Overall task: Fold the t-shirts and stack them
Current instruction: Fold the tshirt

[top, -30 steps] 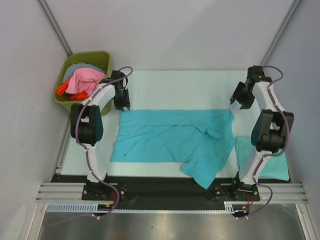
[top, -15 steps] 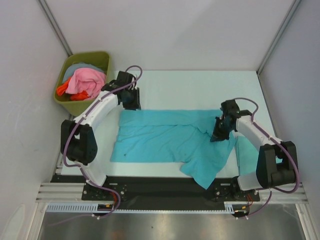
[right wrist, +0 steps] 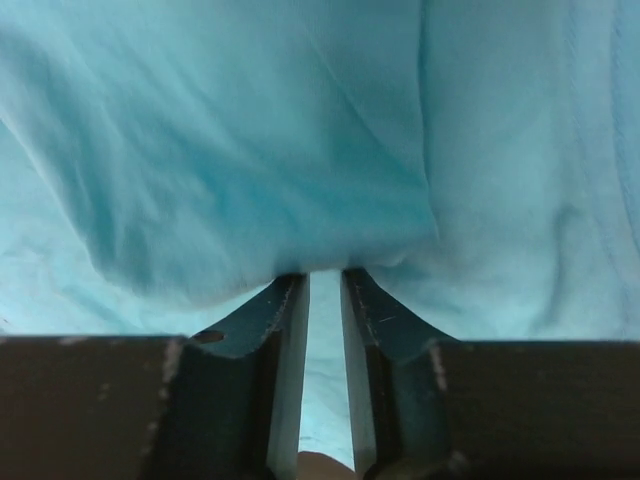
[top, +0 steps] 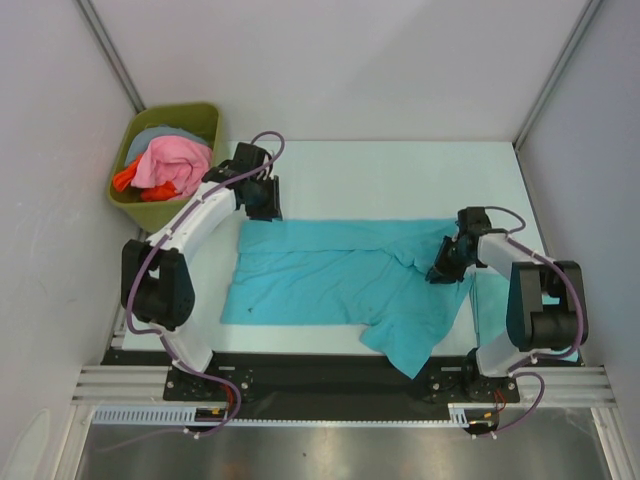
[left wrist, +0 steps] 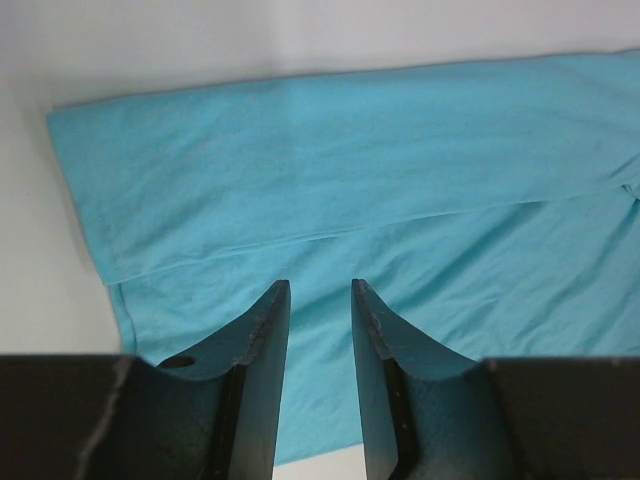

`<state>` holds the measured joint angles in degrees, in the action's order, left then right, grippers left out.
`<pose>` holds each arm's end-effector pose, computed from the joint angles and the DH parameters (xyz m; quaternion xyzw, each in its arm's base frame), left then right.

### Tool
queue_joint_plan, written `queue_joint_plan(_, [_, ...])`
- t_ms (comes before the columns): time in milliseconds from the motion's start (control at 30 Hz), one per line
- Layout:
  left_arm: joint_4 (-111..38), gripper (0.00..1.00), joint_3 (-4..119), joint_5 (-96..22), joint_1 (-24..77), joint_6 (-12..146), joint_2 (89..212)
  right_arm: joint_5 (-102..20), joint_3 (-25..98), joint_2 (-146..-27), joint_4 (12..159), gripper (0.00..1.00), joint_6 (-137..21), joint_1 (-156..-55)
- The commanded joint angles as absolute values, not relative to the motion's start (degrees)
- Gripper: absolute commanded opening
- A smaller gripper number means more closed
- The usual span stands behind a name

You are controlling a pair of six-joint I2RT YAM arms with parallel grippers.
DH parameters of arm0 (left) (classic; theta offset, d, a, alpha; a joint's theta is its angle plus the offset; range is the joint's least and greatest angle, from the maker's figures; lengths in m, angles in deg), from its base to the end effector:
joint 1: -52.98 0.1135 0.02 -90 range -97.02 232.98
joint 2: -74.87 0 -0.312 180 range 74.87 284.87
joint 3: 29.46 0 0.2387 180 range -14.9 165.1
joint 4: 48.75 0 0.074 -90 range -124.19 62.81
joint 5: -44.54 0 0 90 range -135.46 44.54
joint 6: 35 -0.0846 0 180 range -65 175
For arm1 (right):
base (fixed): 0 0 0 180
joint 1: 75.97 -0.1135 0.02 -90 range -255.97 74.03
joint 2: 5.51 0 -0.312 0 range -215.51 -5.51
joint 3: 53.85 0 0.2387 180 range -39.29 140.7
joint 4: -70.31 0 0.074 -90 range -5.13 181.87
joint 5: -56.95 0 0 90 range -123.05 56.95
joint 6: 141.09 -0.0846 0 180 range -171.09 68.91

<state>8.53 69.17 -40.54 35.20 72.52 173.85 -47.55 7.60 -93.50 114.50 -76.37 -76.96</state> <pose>0.3712 -0.1267 0.2865 0.0141 0.9595 -0.1237 0.2529 0.2736 0.0259 0.1715 0.1851 0.9606 0.1589 0.1334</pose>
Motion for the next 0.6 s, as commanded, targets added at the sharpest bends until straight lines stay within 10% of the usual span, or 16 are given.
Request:
queue_joint_plan(0, [8.6, 0.36, 69.8, -40.2, 35.1, 71.9, 170.8, -49.4, 12.3, -96.9, 109.8, 0.25, -75.4, -77.0])
queue_joint_plan(567, [9.3, 0.37, 69.0, -40.7, 35.1, 70.6, 168.6, -39.6, 54.1, -118.6, 127.1, 0.44, -71.3, -76.5])
